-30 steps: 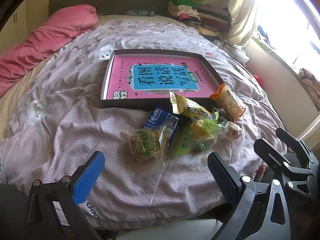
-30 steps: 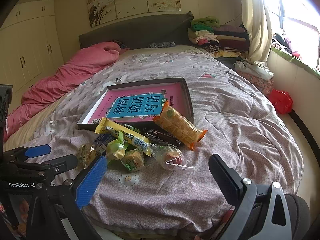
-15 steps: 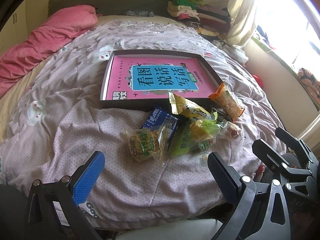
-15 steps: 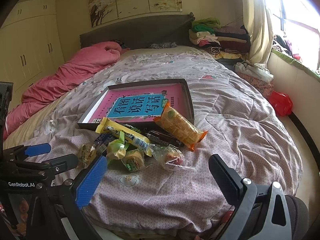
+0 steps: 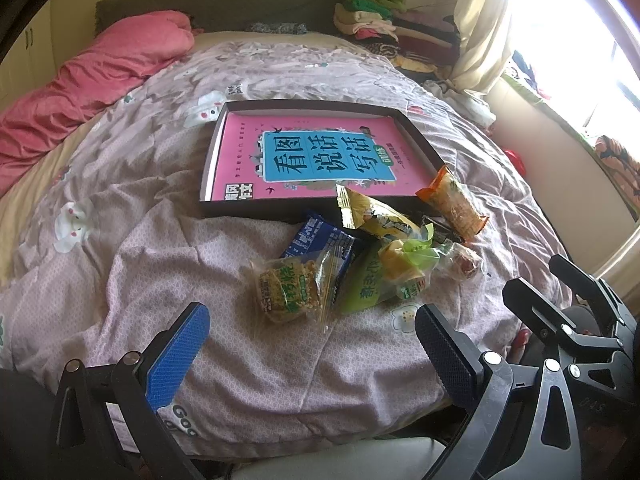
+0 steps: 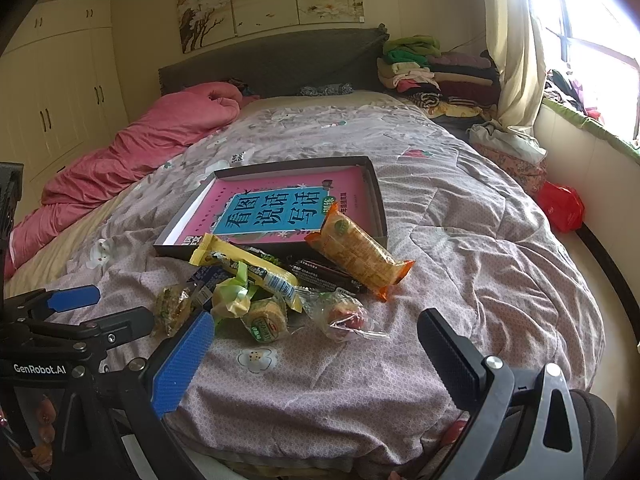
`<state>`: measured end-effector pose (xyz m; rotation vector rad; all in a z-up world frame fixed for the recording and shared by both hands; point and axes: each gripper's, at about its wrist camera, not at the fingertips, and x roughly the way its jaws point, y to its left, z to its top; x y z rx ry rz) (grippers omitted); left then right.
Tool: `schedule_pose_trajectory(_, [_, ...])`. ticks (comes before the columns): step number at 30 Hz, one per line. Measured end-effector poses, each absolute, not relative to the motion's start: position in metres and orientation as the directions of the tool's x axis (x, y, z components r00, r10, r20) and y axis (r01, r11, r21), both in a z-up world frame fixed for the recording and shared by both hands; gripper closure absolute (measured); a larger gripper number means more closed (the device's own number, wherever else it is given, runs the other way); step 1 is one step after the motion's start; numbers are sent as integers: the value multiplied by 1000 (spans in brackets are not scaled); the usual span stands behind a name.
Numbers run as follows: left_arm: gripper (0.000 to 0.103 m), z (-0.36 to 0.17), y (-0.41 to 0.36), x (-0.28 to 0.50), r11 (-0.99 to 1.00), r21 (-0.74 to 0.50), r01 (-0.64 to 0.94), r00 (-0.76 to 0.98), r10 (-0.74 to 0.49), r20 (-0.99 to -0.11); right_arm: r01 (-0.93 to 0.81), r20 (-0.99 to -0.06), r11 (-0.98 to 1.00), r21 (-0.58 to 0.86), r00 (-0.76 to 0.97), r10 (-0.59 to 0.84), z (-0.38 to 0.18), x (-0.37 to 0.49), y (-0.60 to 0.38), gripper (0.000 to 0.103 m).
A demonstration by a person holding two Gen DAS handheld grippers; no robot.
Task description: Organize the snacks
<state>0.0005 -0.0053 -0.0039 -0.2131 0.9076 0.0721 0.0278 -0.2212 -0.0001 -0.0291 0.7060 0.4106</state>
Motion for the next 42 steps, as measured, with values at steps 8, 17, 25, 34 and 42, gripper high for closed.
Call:
schedule_pose_trajectory(8, [1,-2,-8,0,977,-149,-152,614,-25,-789,-374,-637,921,112,685,355,0,28,-222,0])
schedule_pose_trajectory(17, [1,-5,-7,0,976,-154,-153,607,-30,-794,-364,-642,923,120,681,352,-1,31,-225,0])
schedule_pose_trajectory(25, [1,-16,2,3,970,-173,-173,580,-42,-813,-345,-657,929,136,671,345,-5,35,-227,0])
schedule_pose_trajectory(34, [1,-35,27,10,952,-201,-231,534,-49,-844,-305,-705,933,192,618,348,-18,51,-233,0])
schedule_pose_trajectory(42, [1,-49,32,25,946,-228,-232,498,-85,-863,-315,-719,922,225,584,375,-26,62,-234,0])
